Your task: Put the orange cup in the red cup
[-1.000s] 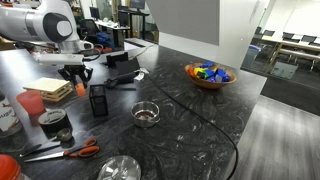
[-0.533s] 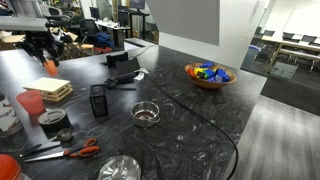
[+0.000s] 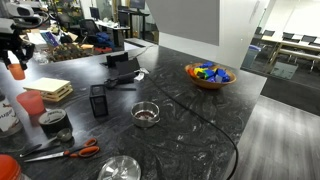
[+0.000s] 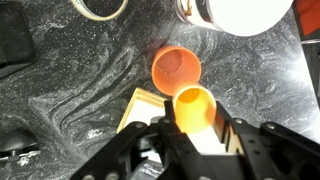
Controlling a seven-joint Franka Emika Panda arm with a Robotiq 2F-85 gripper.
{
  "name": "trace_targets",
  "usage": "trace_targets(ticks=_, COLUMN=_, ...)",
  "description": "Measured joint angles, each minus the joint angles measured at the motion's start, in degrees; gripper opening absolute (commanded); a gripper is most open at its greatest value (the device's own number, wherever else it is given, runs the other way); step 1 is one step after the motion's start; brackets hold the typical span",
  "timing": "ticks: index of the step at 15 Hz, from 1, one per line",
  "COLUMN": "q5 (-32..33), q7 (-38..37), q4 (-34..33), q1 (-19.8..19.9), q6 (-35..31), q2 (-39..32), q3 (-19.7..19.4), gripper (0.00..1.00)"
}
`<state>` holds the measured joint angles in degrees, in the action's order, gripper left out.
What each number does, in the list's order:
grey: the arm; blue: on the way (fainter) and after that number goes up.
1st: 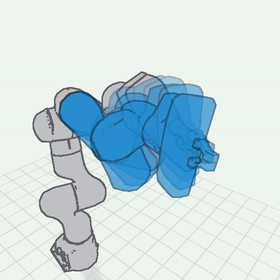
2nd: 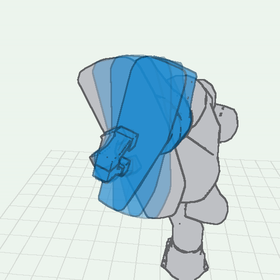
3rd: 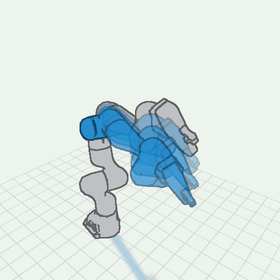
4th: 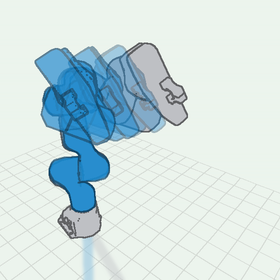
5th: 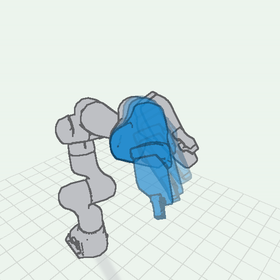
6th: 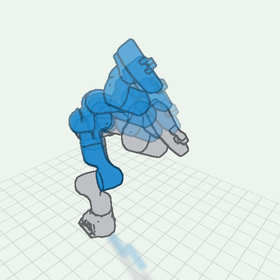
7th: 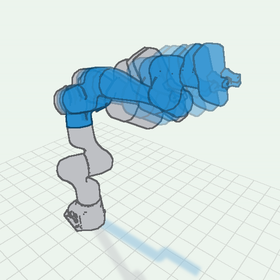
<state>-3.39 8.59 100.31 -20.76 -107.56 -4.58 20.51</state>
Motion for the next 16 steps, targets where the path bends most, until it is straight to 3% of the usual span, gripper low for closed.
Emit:
trace_targets(ticks=7, q5=0.1, q7=0.1, q4=9.2, q1=-1.3, q6=-7.9, q2=-0.3, q3=0.8, gripper=0.15)
trace_targets(ticks=14, q5=3.8, q7=0.0, q4=12.3, q1=-1.3, q6=-14.5, q2=-1.1, q3=0.6, gripper=0.15)
trace_targets(ticks=15, q5=4.2, q7=0.0, q4=12.3, q1=-1.3, q6=-14.9, q2=-1.4, q3=0.6, gripper=0.2)
trace_targets(ticks=16, q5=4.6, q7=0.0, q4=12.2, q1=-1.3, q6=-15.0, q2=-1.7, q3=0.6, gripper=0.65)
